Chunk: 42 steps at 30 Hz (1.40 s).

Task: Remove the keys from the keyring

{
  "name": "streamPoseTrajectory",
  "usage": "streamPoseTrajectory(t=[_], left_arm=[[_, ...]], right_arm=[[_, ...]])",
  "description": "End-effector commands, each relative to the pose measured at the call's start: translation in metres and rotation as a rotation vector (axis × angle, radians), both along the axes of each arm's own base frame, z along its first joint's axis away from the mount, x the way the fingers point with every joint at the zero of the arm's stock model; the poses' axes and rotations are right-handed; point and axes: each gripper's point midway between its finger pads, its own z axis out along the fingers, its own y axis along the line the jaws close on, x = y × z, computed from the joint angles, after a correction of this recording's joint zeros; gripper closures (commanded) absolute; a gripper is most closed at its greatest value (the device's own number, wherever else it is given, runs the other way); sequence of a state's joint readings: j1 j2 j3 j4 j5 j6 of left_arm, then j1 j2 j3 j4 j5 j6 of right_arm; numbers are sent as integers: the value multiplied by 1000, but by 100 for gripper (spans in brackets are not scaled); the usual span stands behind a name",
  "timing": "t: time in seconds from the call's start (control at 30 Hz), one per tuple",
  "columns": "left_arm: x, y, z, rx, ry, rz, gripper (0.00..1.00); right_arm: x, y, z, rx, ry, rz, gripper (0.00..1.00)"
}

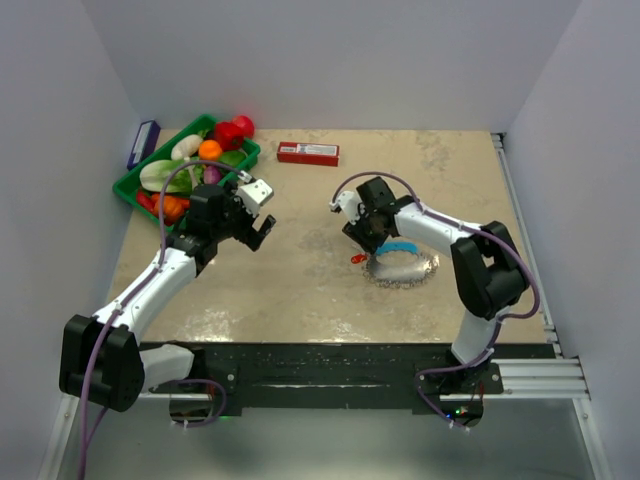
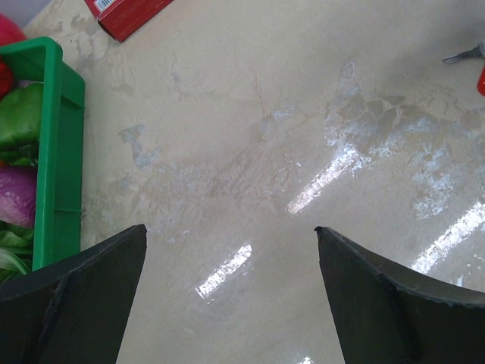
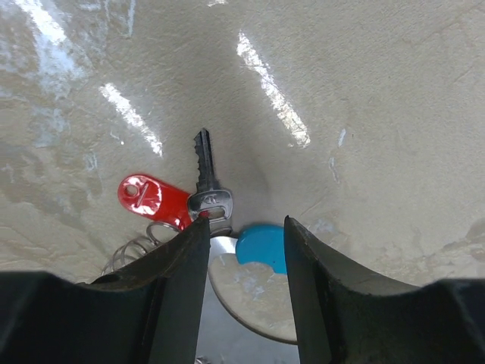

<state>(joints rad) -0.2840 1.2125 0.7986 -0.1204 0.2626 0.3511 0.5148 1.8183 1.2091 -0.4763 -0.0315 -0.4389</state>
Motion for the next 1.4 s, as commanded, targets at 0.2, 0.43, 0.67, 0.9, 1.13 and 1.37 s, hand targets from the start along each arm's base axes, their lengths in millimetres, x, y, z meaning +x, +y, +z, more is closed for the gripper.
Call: streamPoseTrajectory(t=[0.2,0.43,0.67,0.9,1.13,1.37], left_arm=[[2,-8,7,-33,-31,-19,1],[2,-9,5,-34,-32,-22,0],[1,-9,4,-38,-27,-21,1],[1,-9,3,-37,-26,-19,1],[1,-8,3,-36,-26,-18,1],[0,-9,2,-38,-23,-20,1]], right_arm=[[-3,11,17,60,14,22,56],[-10,4,5,30,51,-5,62],[-15,5,-1,36,81,7,67],[-18,7,-12,34,122,11,71],[-21,7,-15,36,136,16,75],[-15,7,-8,40,97,14,100]])
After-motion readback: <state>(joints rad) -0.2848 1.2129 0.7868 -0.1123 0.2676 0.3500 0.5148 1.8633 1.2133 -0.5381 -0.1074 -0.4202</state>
